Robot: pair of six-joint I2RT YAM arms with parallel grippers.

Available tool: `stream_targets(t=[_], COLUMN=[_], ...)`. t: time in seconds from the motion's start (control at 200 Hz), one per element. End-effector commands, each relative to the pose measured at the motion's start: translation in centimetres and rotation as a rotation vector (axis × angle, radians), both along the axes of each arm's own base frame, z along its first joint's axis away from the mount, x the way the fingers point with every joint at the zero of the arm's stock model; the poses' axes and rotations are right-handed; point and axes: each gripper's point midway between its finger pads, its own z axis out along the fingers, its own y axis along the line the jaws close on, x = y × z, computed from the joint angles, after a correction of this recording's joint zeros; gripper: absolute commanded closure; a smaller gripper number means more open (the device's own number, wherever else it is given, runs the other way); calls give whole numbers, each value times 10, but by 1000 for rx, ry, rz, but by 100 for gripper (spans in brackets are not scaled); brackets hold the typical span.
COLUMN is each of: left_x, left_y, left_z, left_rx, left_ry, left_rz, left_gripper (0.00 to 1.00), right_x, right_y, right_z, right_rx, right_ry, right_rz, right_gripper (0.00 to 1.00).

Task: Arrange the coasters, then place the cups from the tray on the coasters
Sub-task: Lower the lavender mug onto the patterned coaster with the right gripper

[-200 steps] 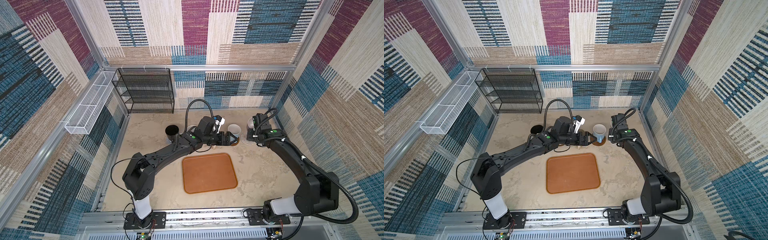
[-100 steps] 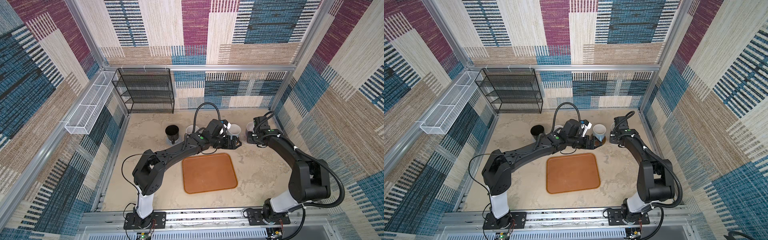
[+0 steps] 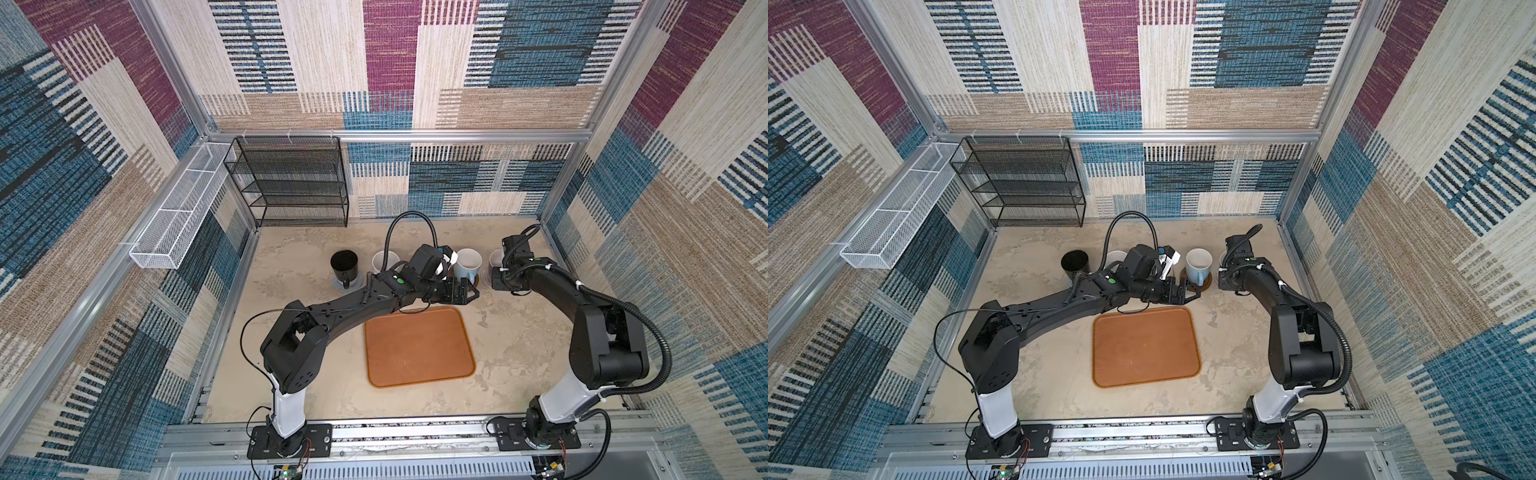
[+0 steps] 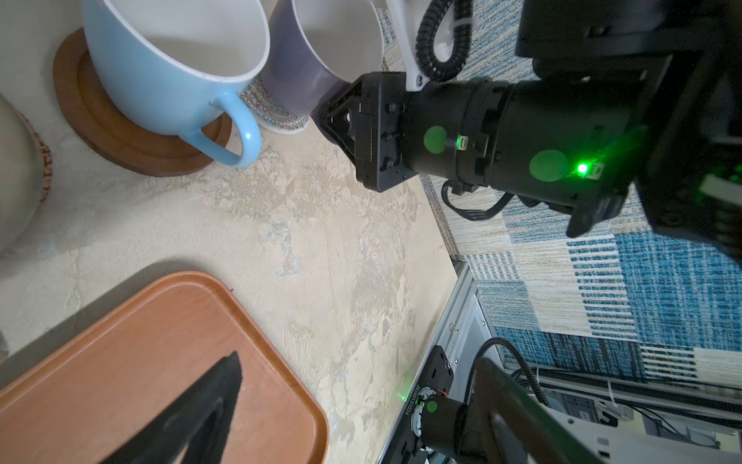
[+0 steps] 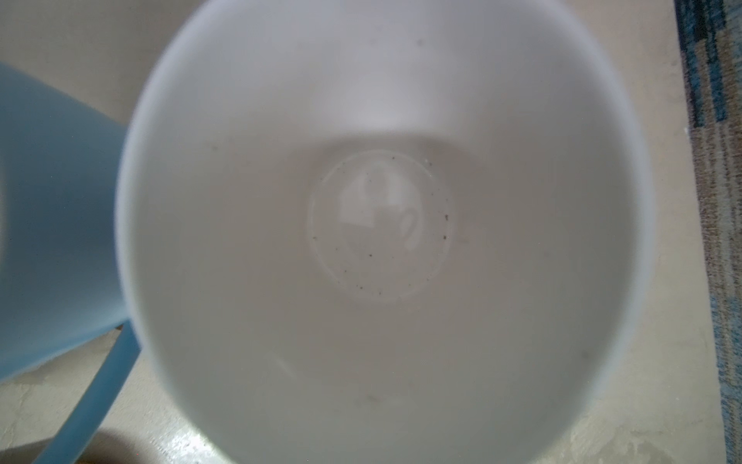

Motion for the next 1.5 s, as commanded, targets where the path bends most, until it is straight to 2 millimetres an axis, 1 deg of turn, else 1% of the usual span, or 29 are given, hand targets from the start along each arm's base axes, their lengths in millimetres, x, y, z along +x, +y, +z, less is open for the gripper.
stream_targets(t=[0.0, 0.085, 0.195, 0.341, 0.461, 0.596, 0.836, 0.932, 0.967, 0.992, 1.017, 1.082, 1.112, 1.207, 1.498], left_x=[0, 0, -1, -2, -2, -2, -3, -3, -3, -3, -3, -3, -2, -1, -2], left_y=[-2, -2, 0, 3, 6, 7, 8, 8, 8, 8, 8, 9, 10, 13, 10], left_z=[12, 10, 13, 13, 9, 11, 12, 12, 12, 12, 12, 11, 11, 11, 12], left_rx=[-40, -34, -33, -31, -17, -24, -24, -25, -25, -24, -22, -15, -11, -6, -23], left_ry=[-24, -24, -32, -38, -34, -37, -37, -39, -39, -40, -39, -41, -45, -50, -39], left_rz=[-5, -4, -3, -2, 8, 10, 11, 11, 11, 12, 10, 13, 16, 24, 18], left_gripper=[7, 7, 7, 7, 7, 7, 7, 7, 7, 7, 7, 7, 7, 7, 7], right_x=[17, 21, 24, 22, 21, 20, 14, 13, 13, 13, 13, 13, 12, 10, 2], right_y=[-2, -3, -5, -4, -2, -1, -3, -2, 0, 2, 2, 2, 1, -3, -14], right_z=[8, 8, 1, -6, -5, -4, -9, -7, -7, -8, -7, -10, -11, -13, -10], right_rx=[-3, 2, 8, 13, 28, 39, 29, 38, 50, 60, 67, 65, 59, 41, -1], right_ry=[-69, -78, -66, -45, -50, -51, -23, -25, -25, -21, -21, -13, -9, -1, 6], right_rz=[-3, -4, -9, -7, -1, -5, -21, -25, -20, -17, -19, -22, -27, -46, -96], right_gripper=[100, 100, 100, 100, 100, 100, 98, 92, 87, 79, 75, 71, 68, 66, 66])
